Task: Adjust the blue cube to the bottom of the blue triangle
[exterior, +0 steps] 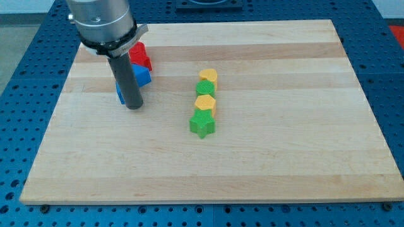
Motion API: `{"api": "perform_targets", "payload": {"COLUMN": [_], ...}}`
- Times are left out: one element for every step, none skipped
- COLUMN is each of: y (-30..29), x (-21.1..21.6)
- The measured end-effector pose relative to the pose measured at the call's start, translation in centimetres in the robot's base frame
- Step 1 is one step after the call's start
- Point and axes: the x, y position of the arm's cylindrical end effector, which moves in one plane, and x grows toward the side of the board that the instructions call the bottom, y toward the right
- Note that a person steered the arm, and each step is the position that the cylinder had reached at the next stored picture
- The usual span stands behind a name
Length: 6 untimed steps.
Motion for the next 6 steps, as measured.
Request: {"api": "perform_targets", "payload": {"y": [0.0,-0.1,-2.0,-2.0,-4.2,-6.7], "x": [0.3,3.2,4.3,4.3,3.6,1.9]}}
